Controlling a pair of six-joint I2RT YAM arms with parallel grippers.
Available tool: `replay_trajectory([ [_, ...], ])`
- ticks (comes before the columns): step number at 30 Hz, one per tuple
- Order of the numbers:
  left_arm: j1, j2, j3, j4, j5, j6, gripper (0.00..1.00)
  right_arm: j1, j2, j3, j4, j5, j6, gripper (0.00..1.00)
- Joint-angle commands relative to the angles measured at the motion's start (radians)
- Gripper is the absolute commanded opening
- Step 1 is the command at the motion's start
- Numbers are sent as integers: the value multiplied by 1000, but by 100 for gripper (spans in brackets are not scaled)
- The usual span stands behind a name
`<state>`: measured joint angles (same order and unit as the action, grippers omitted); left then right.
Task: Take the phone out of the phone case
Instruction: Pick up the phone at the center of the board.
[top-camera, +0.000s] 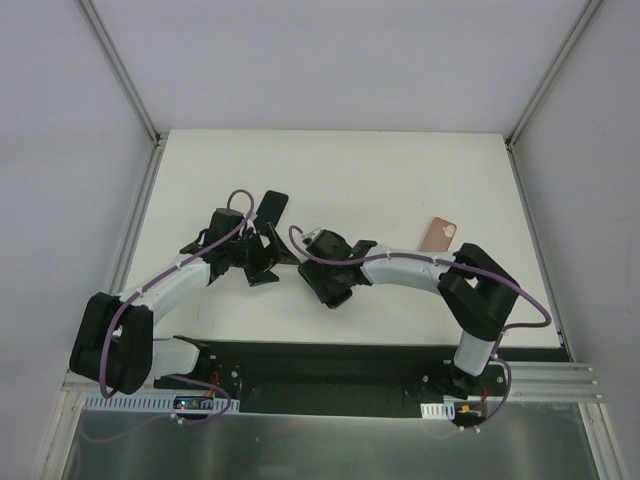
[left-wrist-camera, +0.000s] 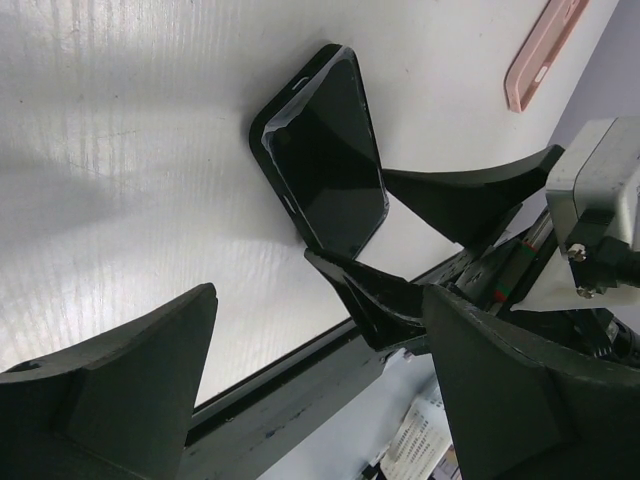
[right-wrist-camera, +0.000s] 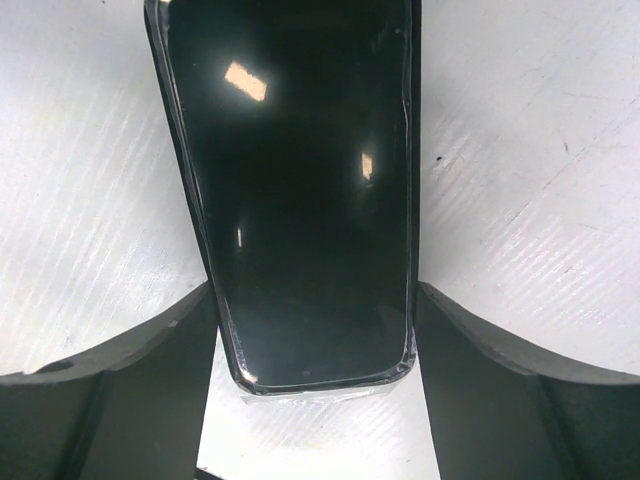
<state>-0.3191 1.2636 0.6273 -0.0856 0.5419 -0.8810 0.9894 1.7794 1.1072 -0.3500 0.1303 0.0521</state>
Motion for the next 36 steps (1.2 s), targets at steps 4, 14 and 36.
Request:
replay_trajectory([
  [4, 14, -40, 2, 23, 16, 2, 83, 6, -5, 51, -29, 9, -14, 82],
  [14, 28, -61, -15, 24, 20, 5, 84, 0, -2, 31, -32, 12, -38, 96],
  [36, 32, -32, -9, 24, 38, 13, 85, -41, -15, -61, 37, -52, -24, 51],
])
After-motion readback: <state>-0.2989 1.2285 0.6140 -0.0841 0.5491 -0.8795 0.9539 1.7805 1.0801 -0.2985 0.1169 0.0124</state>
